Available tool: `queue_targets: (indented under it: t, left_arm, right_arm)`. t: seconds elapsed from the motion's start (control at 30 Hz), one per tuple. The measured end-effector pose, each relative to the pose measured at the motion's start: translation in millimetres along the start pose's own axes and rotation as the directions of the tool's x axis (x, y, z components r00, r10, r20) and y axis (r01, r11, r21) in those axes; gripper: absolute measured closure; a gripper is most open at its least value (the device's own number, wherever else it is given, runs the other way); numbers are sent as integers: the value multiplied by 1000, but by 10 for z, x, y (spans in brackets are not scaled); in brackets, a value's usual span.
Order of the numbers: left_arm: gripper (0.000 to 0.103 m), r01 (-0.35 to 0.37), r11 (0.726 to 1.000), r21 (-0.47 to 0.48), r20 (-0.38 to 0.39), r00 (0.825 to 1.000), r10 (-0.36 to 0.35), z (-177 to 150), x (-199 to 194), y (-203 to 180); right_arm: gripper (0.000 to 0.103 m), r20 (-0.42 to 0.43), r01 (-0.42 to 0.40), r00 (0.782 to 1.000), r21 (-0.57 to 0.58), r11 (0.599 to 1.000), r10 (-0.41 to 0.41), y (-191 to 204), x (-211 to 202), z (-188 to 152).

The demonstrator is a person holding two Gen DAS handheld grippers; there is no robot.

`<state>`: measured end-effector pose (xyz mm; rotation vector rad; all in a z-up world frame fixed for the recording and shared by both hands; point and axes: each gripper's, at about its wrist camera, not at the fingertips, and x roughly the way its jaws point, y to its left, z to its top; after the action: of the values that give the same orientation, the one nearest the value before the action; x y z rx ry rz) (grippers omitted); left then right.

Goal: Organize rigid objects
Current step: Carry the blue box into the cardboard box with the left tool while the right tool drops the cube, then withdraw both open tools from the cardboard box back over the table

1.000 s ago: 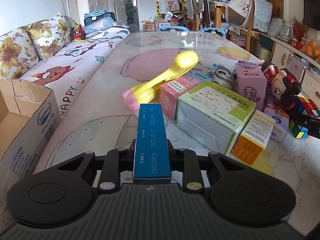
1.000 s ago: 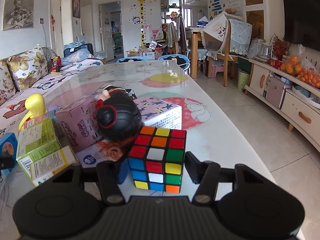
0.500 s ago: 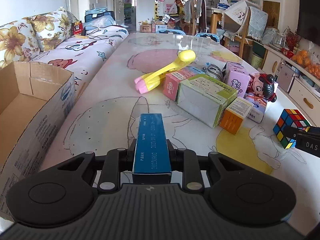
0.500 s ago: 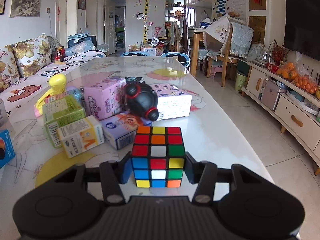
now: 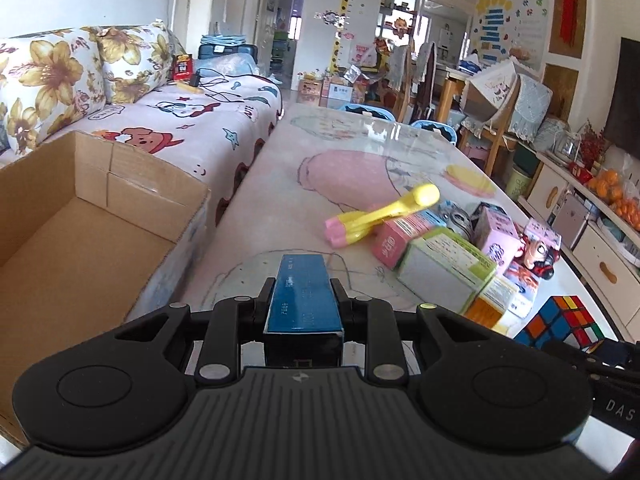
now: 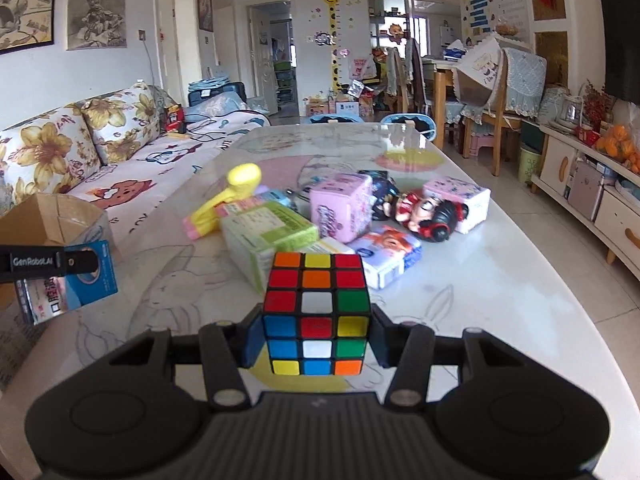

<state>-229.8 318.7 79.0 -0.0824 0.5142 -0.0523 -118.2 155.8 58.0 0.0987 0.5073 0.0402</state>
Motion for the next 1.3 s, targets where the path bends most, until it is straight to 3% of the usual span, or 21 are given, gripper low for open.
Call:
queue_targets:
  t: [0.17,0.3,0.47,0.57,0.77,0.97,1.03,1.07,1.1,1.3]
  left_arm:
    - [73,-74,995,-69,31,997,77,169,47,178]
    - [73,-174,977,-124,50,982,181,261,131,381]
    - [73,-336,918,-209,50,934,354,347,206,659]
    - [73,-388,880,-275,17,913,408,363,243,809]
    - [73,-438,825,-357,-39,890,455,337,256,929]
    - [73,-458,801,-384,-85,882,463,378,213,990]
    - [65,-474,795,-379,-84,873,481,353,137,926]
    - [59,-480,793,-375,-83,869,487,341,105,895]
    - [47,-480,794,-373,-81,869,488,330,83,892]
    - [12,-459,816,-352,-63,881,469,360,32,940]
  right_arm:
    - [52,31,-124,992,-46,991,125,488,71,243]
    - [52,51,-236,969,-88,968,241,955,225,473]
    - [52,38,-355,931,-121,927,362,1516,506,661]
    - [52,9,-408,911,-136,903,413,1831,718,702]
    - [52,-48,-474,880,-162,865,473,2278,974,677]
    - [52,-152,-515,857,-194,835,493,2529,1099,573]
    - [51,-169,-503,864,-214,838,475,2557,1084,519]
    - [45,-173,-502,864,-219,837,473,2552,1054,499]
    - [39,-167,-498,866,-220,839,471,2540,1028,494]
    - [22,-84,-406,913,-233,883,398,2338,778,518]
